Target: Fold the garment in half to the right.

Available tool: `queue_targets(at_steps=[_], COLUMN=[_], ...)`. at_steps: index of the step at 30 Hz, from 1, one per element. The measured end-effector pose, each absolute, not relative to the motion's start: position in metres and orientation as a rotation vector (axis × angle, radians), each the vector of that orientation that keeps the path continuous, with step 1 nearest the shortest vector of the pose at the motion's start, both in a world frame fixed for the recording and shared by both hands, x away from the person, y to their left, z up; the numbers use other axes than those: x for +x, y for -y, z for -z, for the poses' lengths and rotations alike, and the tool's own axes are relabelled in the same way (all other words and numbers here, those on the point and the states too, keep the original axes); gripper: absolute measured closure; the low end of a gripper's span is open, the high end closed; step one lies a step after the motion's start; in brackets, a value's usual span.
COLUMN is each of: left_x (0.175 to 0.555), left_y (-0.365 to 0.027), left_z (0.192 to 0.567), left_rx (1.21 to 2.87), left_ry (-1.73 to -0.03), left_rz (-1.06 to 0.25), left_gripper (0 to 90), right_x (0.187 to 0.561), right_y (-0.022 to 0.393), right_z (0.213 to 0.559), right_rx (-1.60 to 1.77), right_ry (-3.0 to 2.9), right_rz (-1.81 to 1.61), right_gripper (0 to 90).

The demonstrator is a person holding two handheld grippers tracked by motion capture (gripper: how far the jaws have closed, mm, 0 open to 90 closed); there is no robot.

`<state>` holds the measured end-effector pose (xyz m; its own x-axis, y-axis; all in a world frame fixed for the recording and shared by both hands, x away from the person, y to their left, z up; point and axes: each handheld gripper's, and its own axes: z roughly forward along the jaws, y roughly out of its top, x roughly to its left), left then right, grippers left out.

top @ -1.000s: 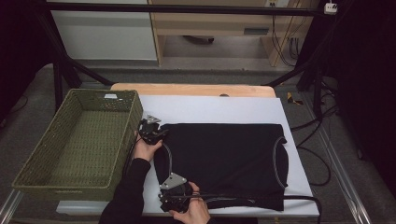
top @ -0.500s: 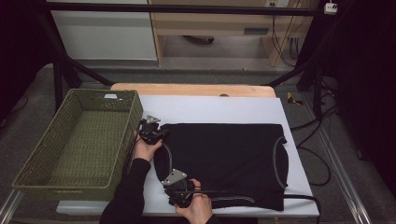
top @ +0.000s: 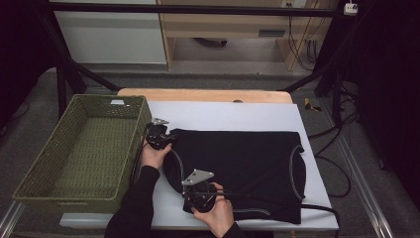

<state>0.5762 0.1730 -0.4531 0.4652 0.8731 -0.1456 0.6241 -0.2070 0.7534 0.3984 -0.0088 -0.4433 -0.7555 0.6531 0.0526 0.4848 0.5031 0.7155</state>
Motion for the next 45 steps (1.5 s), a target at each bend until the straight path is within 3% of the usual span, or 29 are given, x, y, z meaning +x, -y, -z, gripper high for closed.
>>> queue_targets(at_steps=[14, 45], left_x=[0.569, 0.551], left_y=[-0.162, -0.19], left_z=[0.376, 0.317], left_rx=[1.911, 1.931], left_ry=[-1.156, -1.185], left_rz=[-0.489, -0.619], left_gripper=[83.3, 83.5], right_x=[0.399, 0.399], right_y=[0.043, 0.031], right_z=[0.387, 0.357], right_rx=[0.951, 0.878], right_ry=[-2.386, -2.35], right_rz=[-1.32, -1.497], right_gripper=[78.6, 78.6])
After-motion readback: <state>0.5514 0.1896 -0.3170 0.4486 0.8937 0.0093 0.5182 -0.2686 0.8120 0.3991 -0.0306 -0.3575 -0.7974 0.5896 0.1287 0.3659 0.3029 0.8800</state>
